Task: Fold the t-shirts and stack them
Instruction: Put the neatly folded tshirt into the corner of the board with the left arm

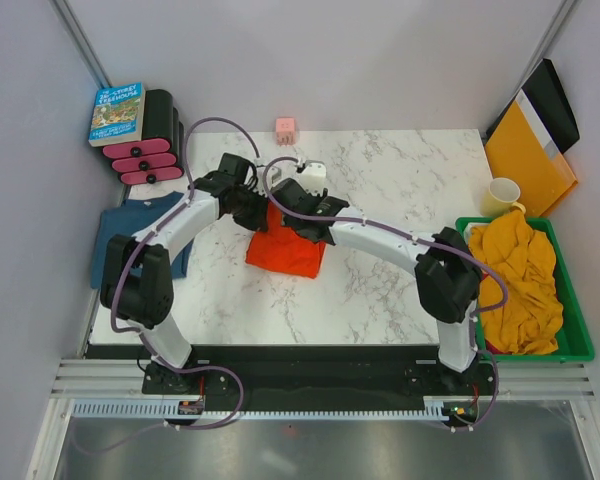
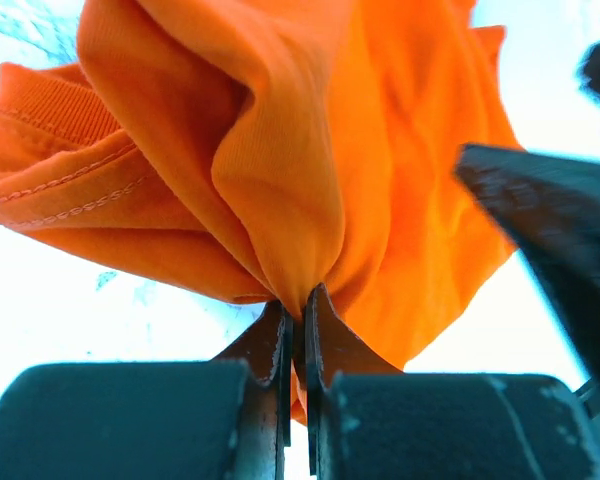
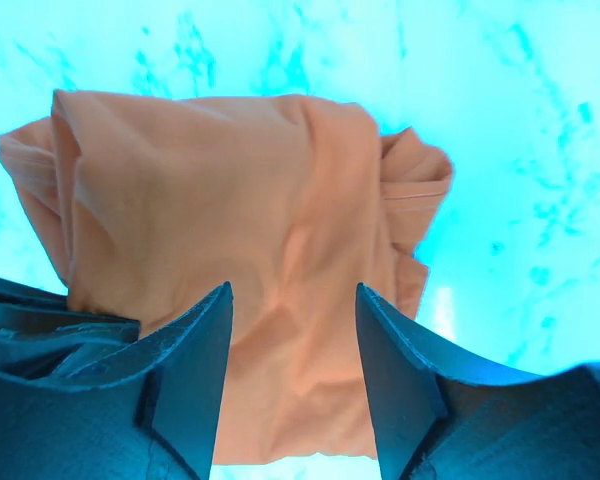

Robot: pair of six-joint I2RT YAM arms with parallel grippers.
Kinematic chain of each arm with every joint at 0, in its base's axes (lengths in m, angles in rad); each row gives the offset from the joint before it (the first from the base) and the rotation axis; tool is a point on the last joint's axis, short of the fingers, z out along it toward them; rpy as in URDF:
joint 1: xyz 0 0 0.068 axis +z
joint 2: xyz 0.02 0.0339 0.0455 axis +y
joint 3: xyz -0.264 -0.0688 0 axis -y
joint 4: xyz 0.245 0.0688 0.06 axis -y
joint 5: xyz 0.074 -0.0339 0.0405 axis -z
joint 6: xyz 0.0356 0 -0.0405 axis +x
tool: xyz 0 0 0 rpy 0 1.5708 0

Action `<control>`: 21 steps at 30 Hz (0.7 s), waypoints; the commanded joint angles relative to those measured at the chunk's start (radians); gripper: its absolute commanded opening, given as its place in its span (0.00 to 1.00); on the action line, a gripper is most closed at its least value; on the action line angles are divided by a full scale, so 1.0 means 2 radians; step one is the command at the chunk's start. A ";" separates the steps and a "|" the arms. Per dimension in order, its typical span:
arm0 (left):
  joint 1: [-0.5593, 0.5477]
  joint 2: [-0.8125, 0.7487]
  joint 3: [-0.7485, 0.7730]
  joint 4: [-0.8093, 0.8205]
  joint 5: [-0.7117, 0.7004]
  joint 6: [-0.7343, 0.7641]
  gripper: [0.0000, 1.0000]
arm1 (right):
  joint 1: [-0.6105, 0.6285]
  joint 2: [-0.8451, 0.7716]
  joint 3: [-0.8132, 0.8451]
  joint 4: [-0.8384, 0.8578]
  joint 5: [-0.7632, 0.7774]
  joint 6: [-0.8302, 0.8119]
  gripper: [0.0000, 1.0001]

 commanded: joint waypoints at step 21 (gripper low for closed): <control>0.013 -0.132 0.100 -0.126 -0.129 0.084 0.02 | 0.001 -0.210 -0.184 0.037 0.074 -0.033 0.60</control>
